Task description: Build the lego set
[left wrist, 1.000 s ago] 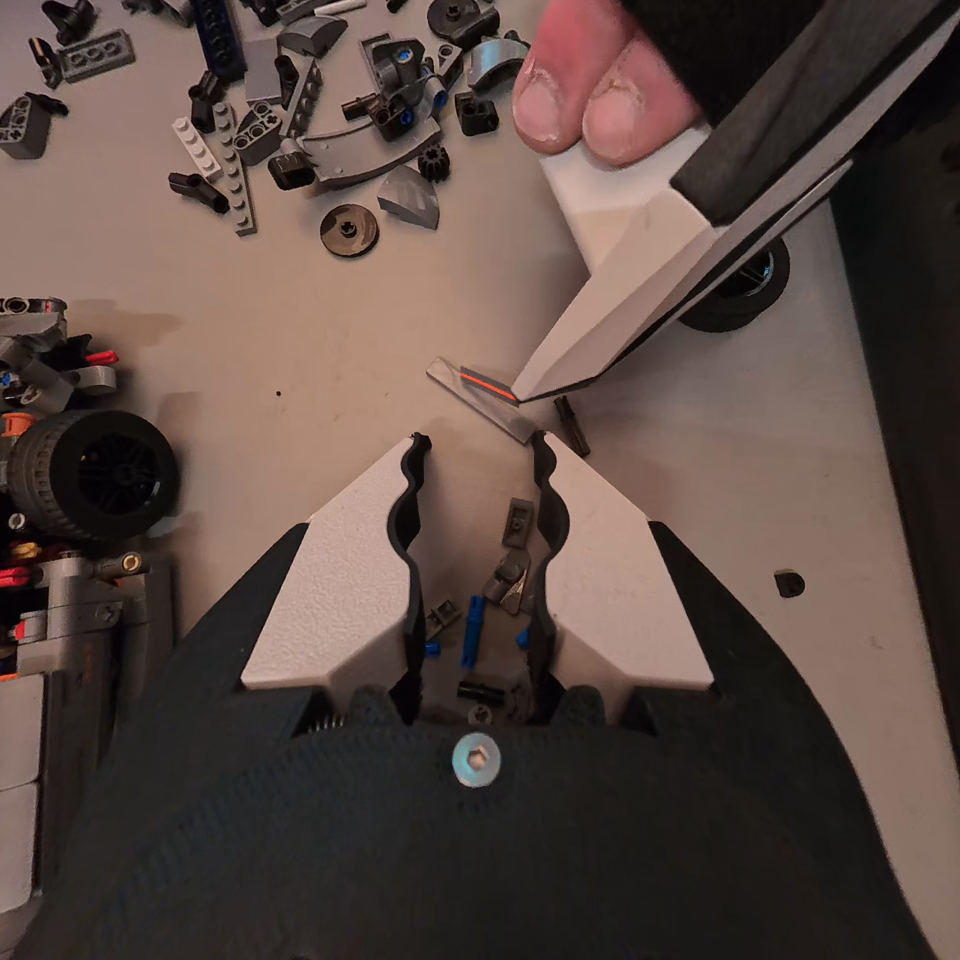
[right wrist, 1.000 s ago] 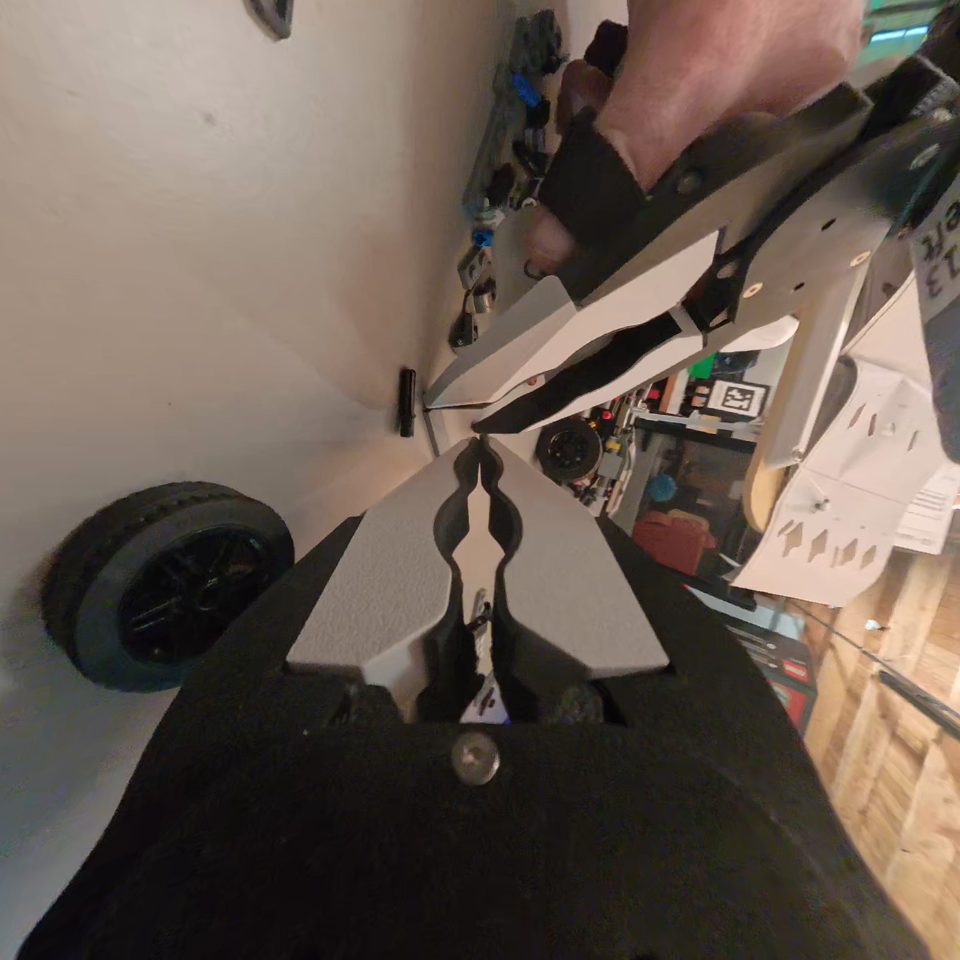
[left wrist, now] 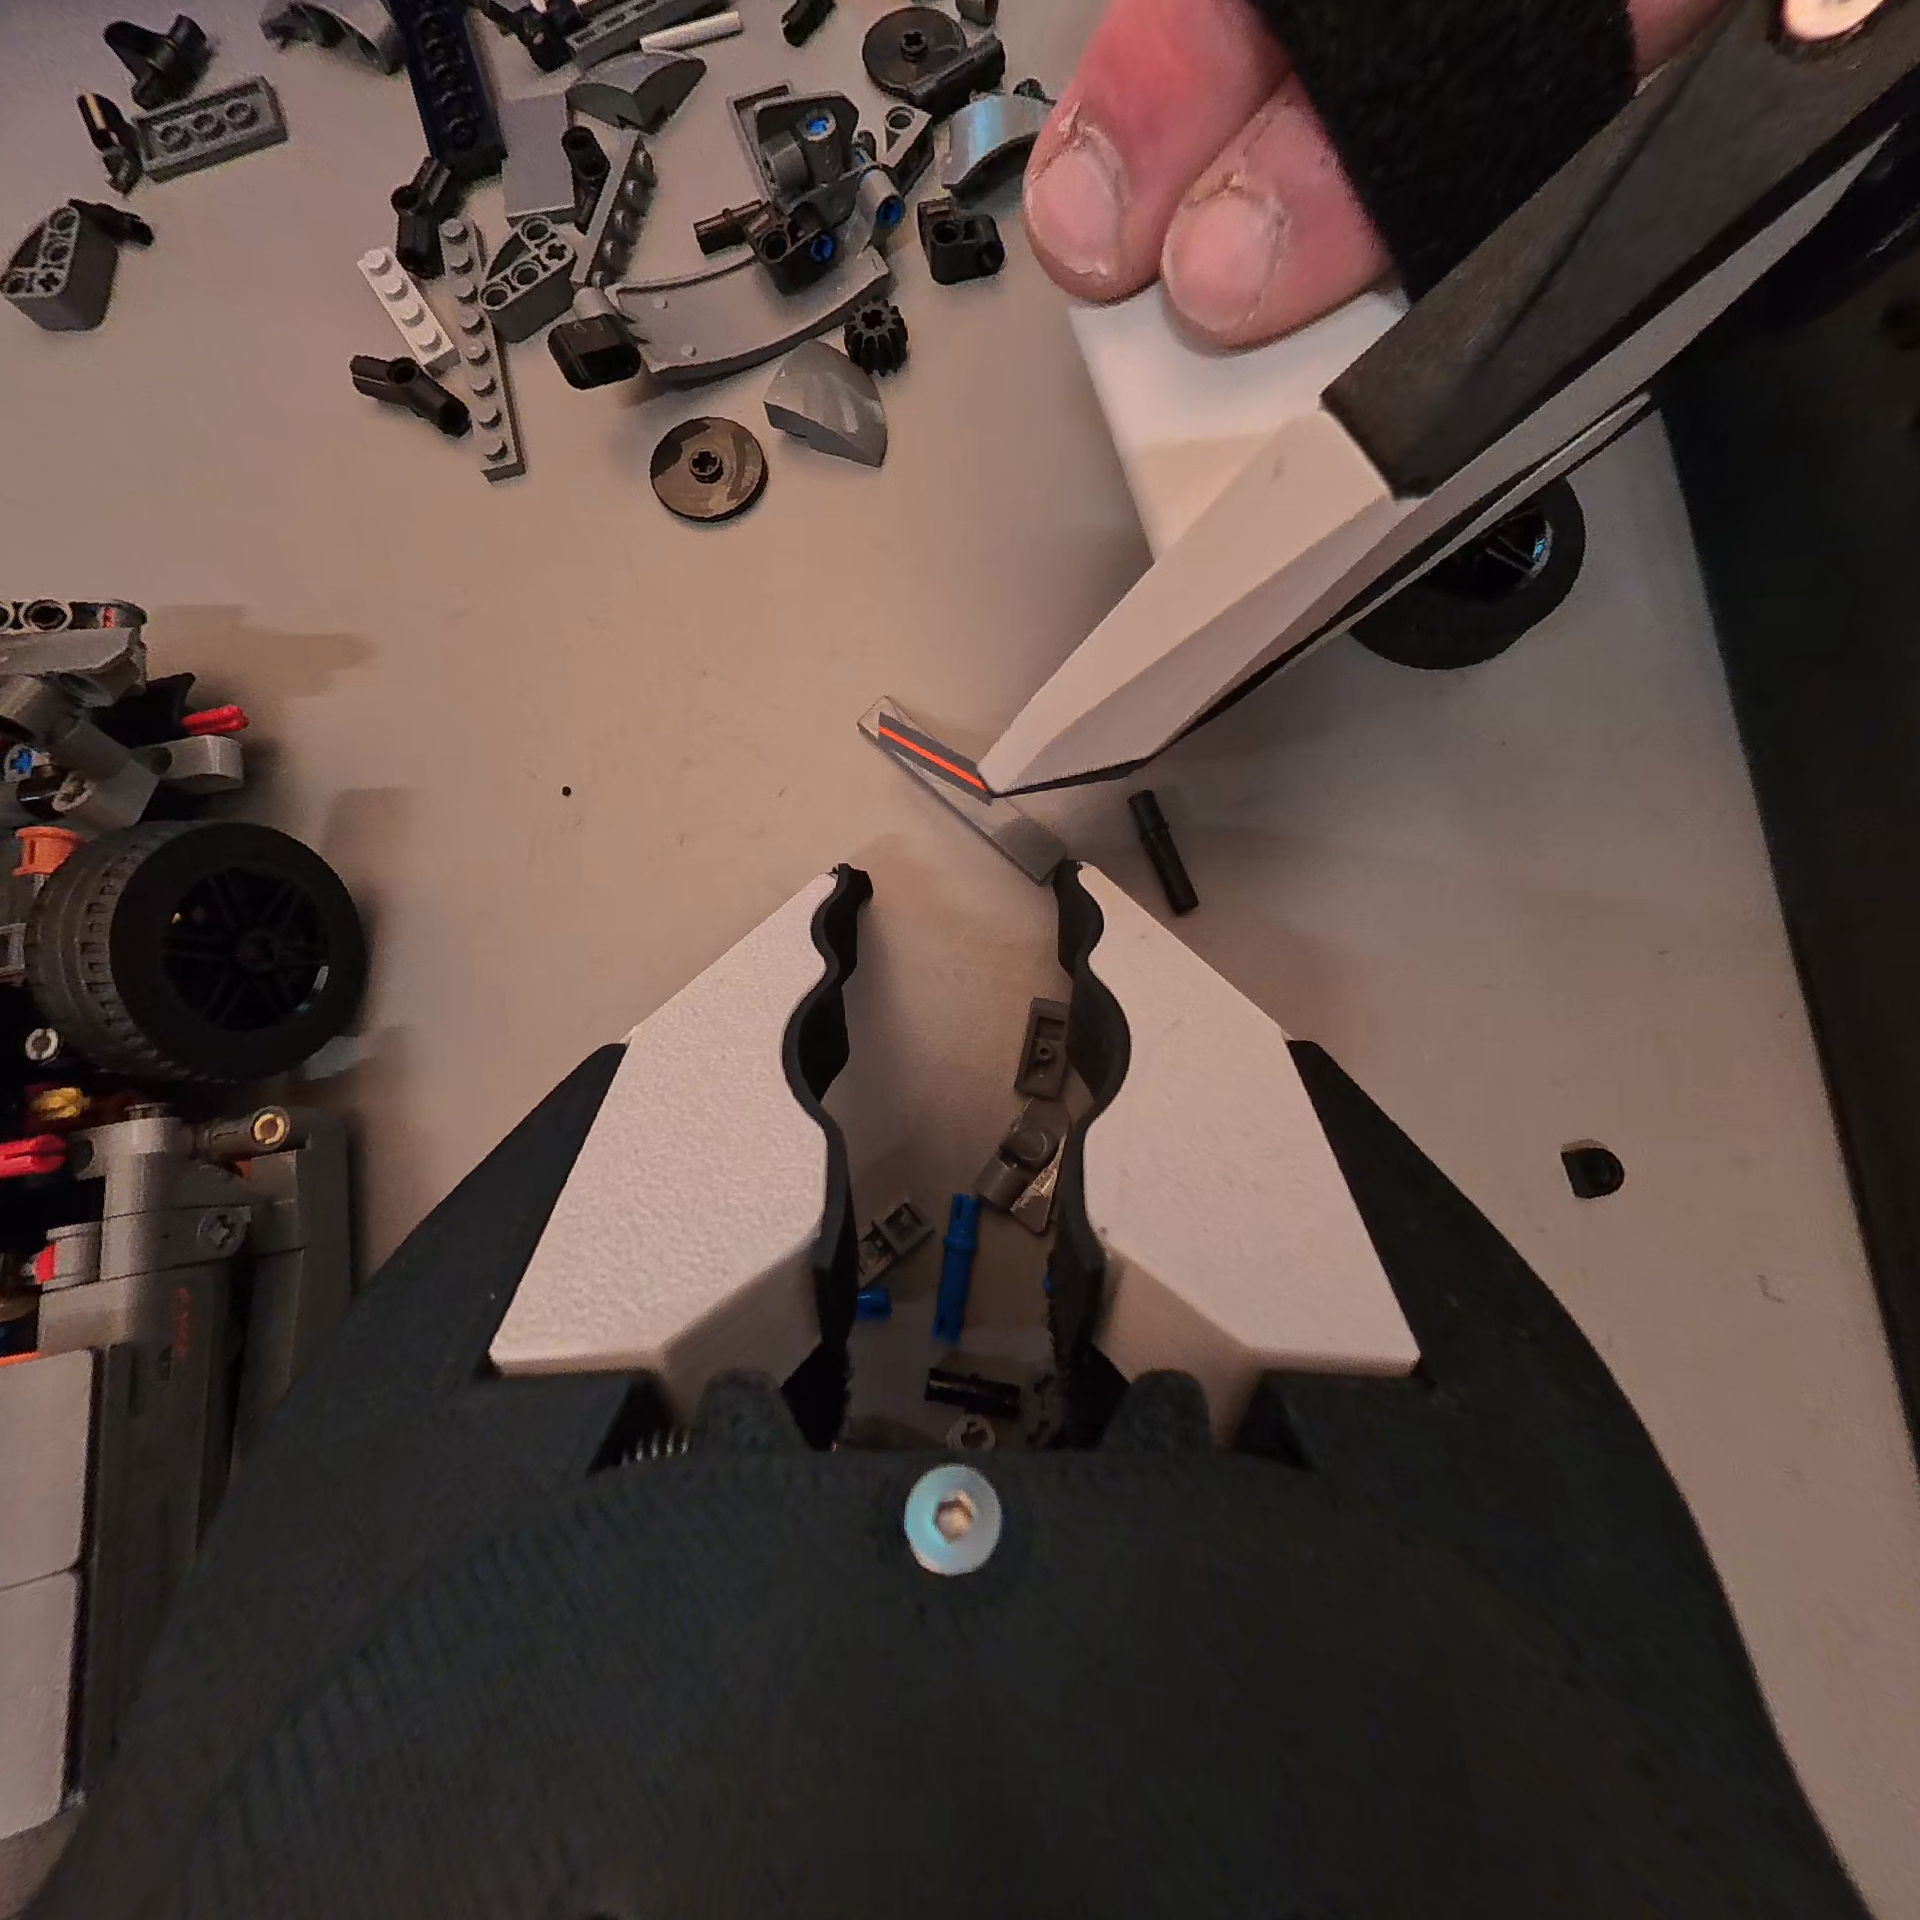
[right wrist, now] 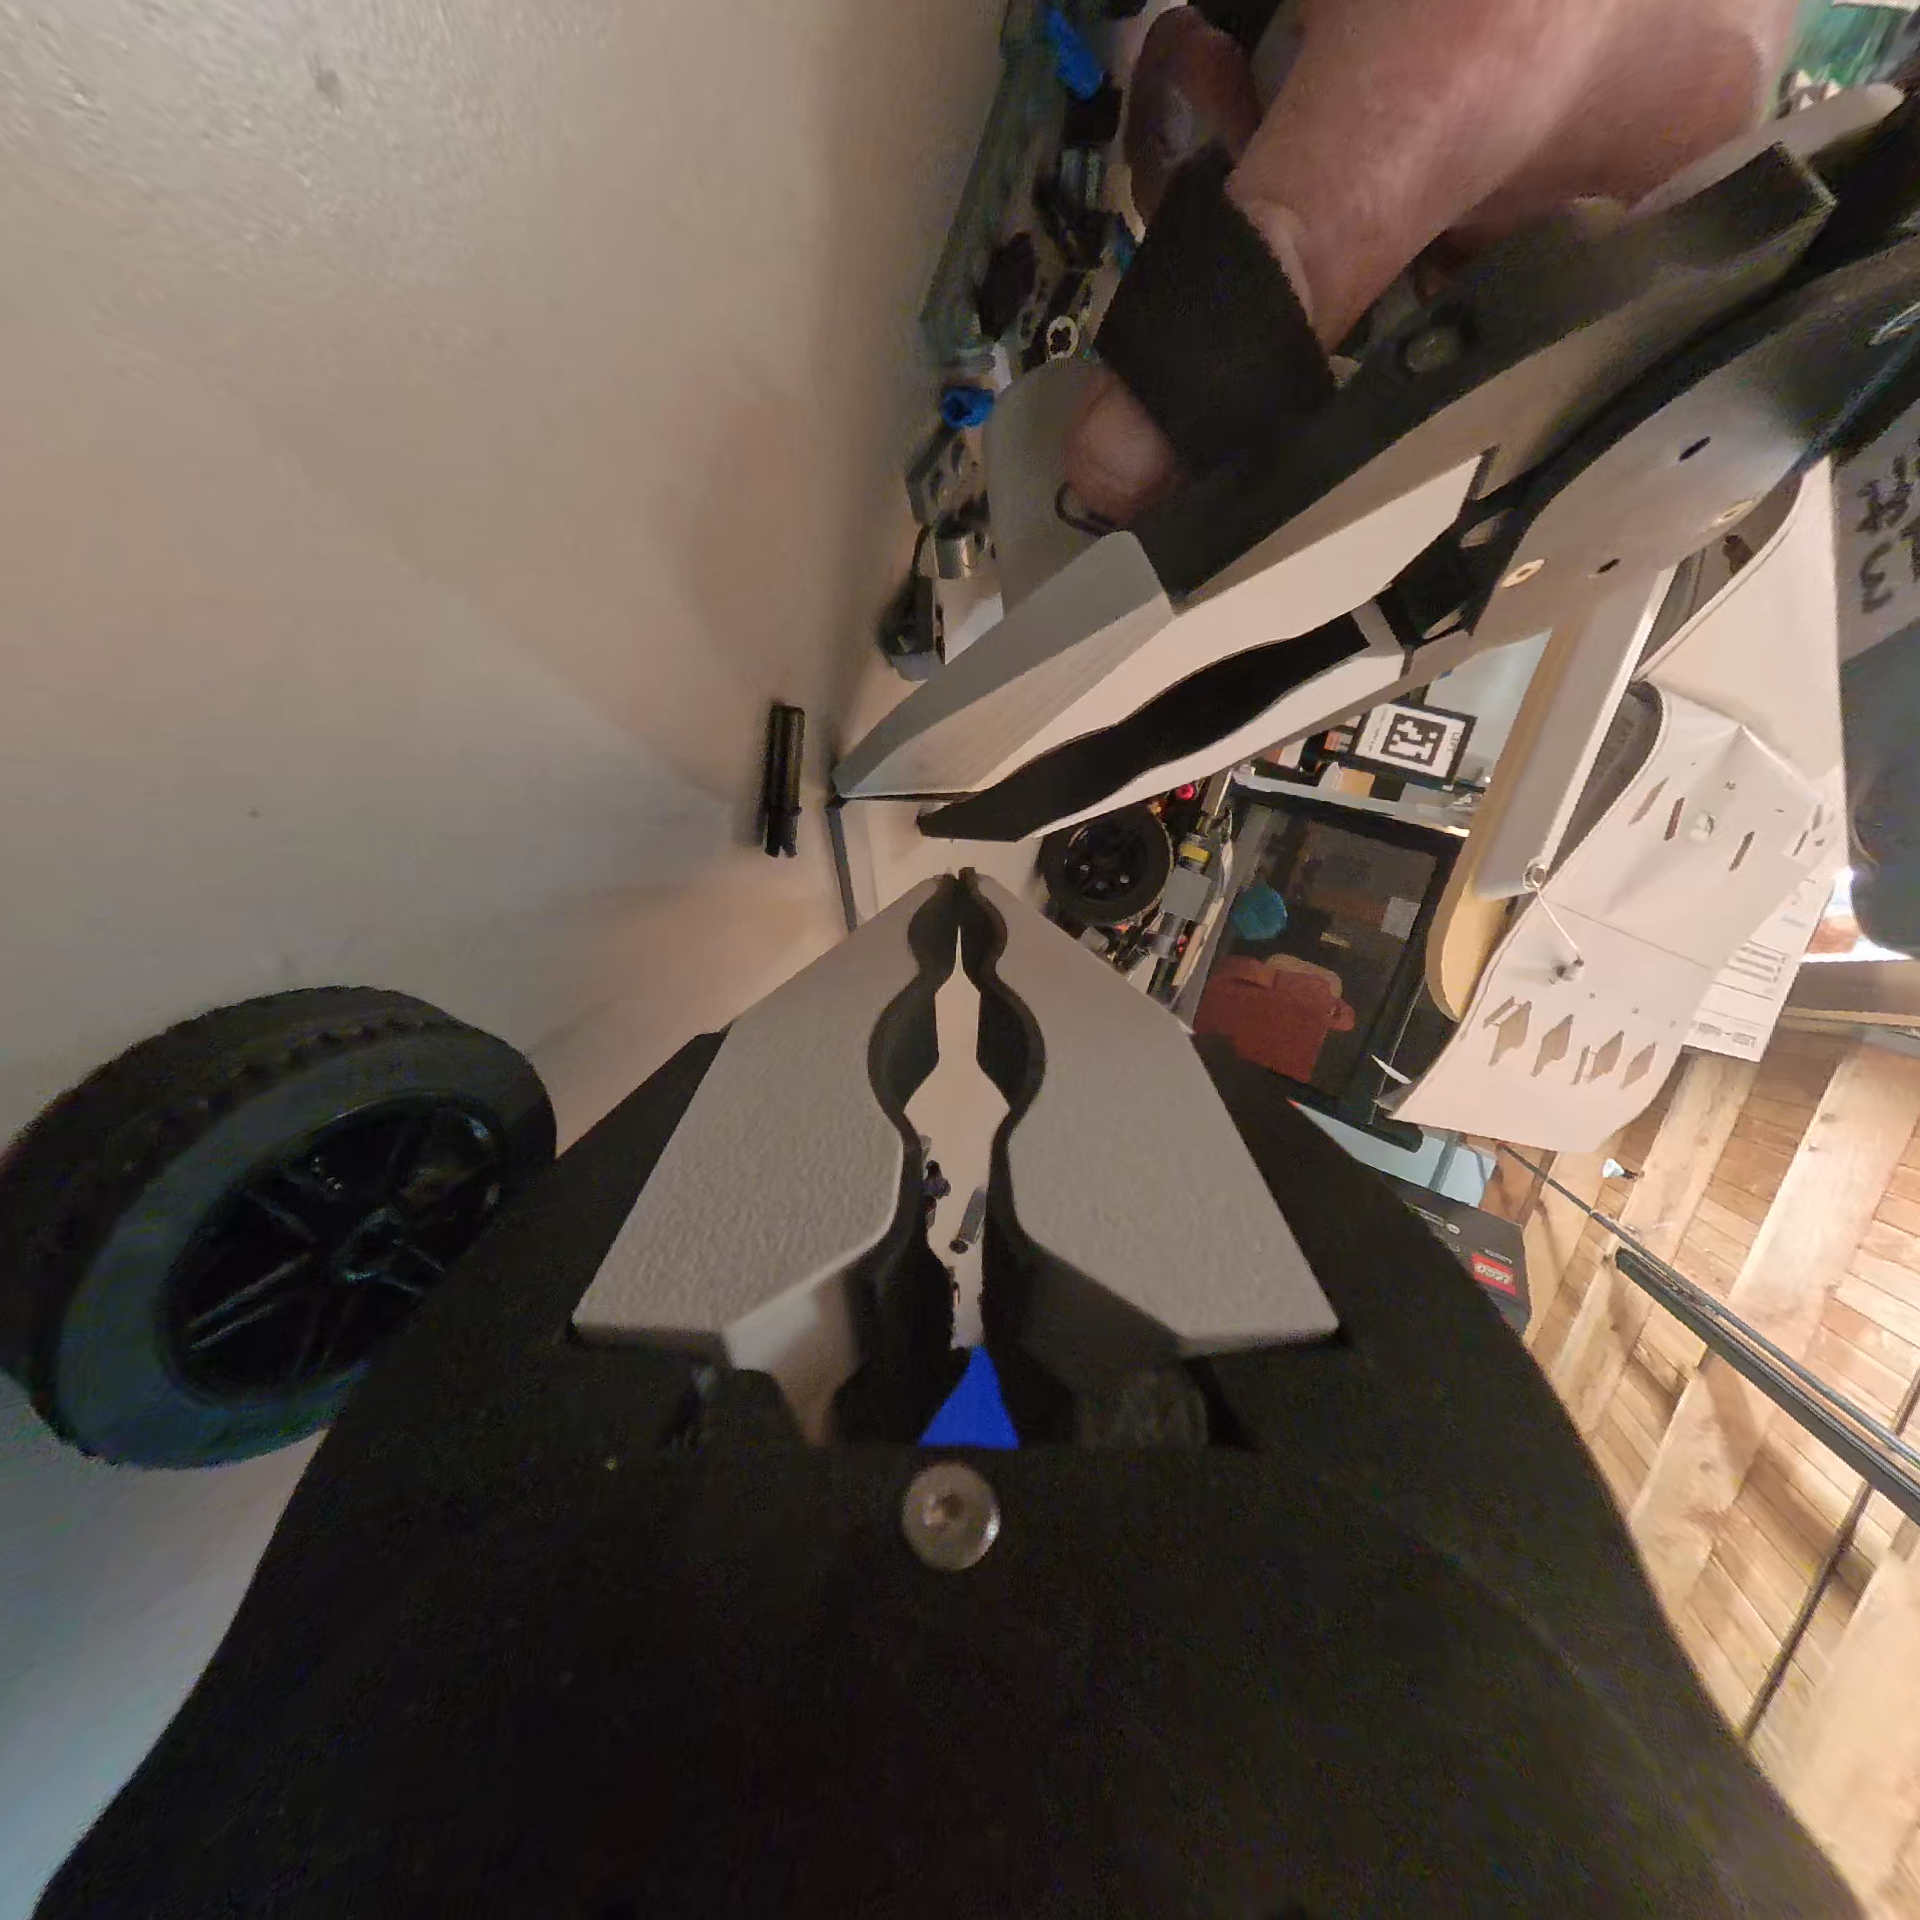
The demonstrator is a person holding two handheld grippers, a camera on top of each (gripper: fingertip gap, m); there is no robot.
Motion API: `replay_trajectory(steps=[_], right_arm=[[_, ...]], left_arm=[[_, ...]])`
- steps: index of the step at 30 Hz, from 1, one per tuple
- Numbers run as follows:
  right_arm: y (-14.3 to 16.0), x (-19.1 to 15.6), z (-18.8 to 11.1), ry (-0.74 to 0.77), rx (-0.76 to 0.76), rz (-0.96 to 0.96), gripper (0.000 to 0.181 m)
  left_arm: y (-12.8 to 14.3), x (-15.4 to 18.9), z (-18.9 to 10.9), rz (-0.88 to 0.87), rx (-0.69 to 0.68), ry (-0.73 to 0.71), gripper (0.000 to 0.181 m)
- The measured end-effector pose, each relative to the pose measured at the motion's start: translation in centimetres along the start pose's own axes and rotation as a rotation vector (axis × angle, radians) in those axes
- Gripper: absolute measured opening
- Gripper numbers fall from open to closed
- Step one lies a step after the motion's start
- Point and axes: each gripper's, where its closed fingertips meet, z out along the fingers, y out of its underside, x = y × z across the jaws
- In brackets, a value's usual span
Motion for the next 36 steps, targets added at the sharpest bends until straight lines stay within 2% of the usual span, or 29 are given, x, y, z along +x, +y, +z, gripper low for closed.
replay_trajectory(steps=[36], right_arm=[[-0.3, -1.4, 0.6, -0.066, -0.014, 0.015, 0.0]], left_arm=[[-0.2, 0.1, 0.2, 0.005, 0.008, 0.001, 0.032]])
